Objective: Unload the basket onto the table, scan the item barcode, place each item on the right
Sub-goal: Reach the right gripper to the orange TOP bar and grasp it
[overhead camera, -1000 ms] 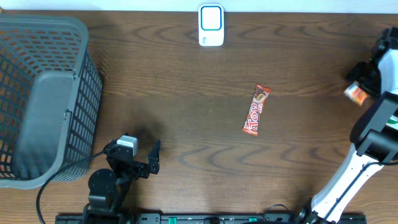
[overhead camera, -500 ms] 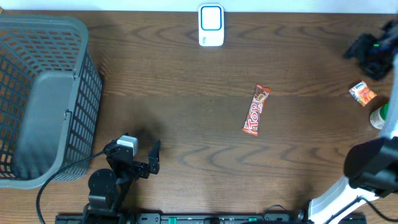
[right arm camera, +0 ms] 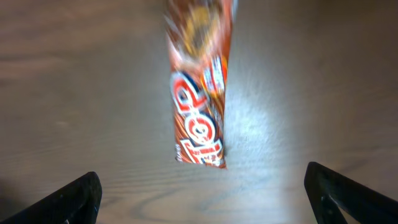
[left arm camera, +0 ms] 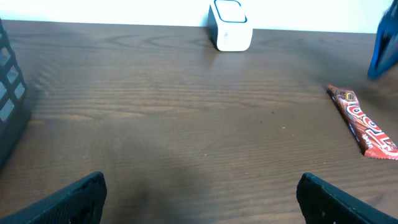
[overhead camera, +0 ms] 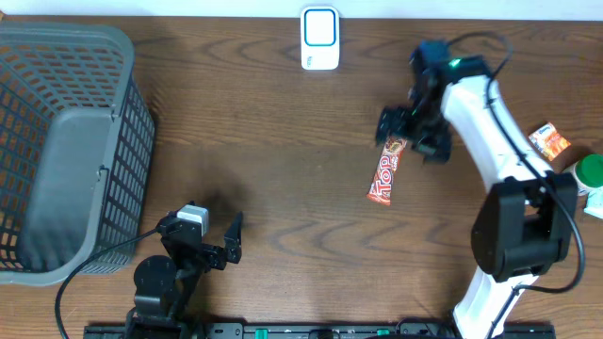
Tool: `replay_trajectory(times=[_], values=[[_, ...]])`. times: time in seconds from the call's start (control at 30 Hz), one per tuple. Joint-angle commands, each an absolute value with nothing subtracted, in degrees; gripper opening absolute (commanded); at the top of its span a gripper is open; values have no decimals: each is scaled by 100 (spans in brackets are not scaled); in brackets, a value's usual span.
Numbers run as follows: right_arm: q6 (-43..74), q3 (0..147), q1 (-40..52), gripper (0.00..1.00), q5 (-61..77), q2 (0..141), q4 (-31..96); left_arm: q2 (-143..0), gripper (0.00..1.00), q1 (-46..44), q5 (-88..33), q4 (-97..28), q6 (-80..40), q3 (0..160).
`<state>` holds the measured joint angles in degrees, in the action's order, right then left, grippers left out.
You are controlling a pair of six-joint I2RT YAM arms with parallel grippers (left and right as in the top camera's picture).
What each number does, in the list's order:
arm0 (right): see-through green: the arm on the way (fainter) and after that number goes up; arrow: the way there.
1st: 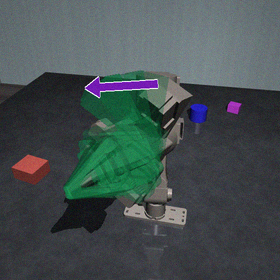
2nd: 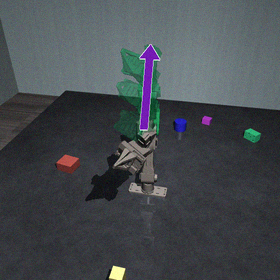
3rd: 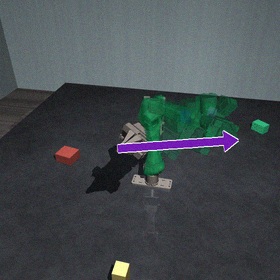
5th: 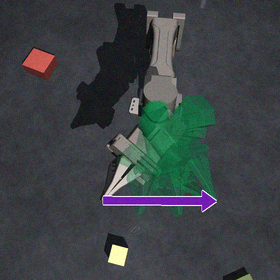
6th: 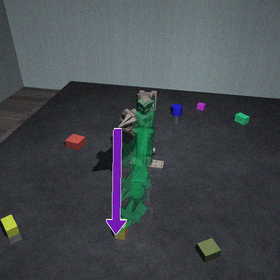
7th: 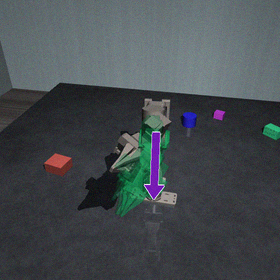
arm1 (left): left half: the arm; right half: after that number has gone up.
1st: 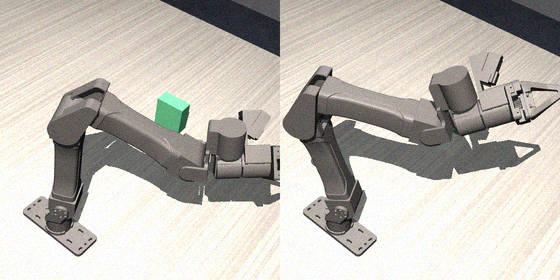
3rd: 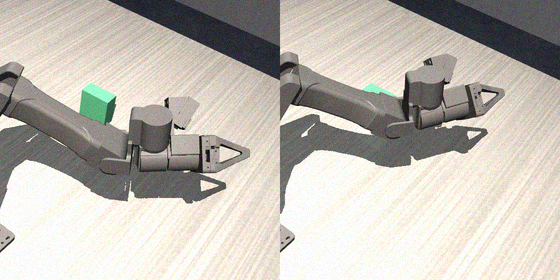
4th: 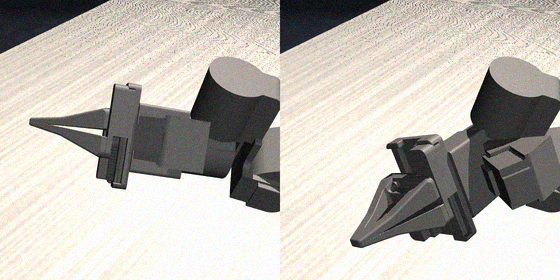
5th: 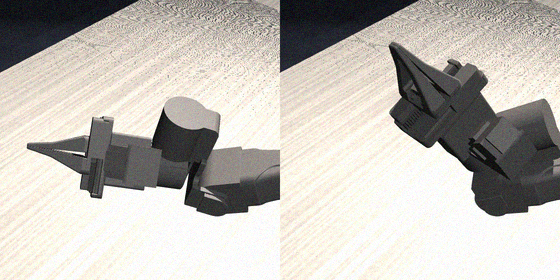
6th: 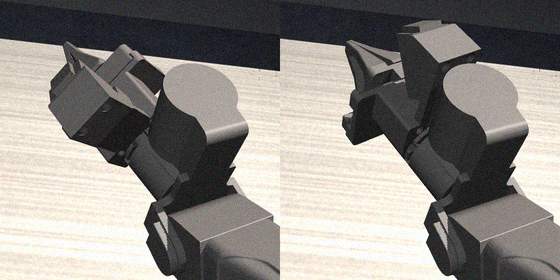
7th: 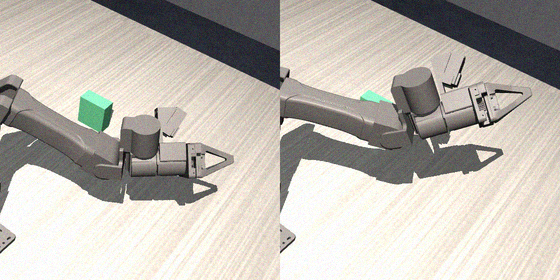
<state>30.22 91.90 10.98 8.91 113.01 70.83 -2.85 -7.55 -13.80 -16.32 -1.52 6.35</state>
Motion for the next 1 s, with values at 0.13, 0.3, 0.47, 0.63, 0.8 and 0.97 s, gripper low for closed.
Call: replay_trajectory(times=[0.13, 0.3, 0.47, 0.63, 0.8, 0.97], values=[[3920, 8383, 1671, 75, 637, 11316, 5946, -257, 98, -746, -1433, -1767, -180, 545], [4222, 8355, 1940, 64, -381, 11402, 5301, -257, 98, -746, -1433, -1767, -180, 548], [4331, 8355, 2132, 64, -478, 11625, 5151, -257, 98, -746, -1433, -1767, -180, 545], [4482, 8355, 2150, 63, -528, 11883, 5334, -257, 98, -746, -1433, -1767, -180, 548], [4602, 8355, 2130, 39, -939, 12016, 5406, -257, 98, -746, -1433, -1767, -180, 545], [4672, 8355, 2132, 36, -1597, 12060, 5898, -257, 98, -746, -1433, -1767, -180, 548]])
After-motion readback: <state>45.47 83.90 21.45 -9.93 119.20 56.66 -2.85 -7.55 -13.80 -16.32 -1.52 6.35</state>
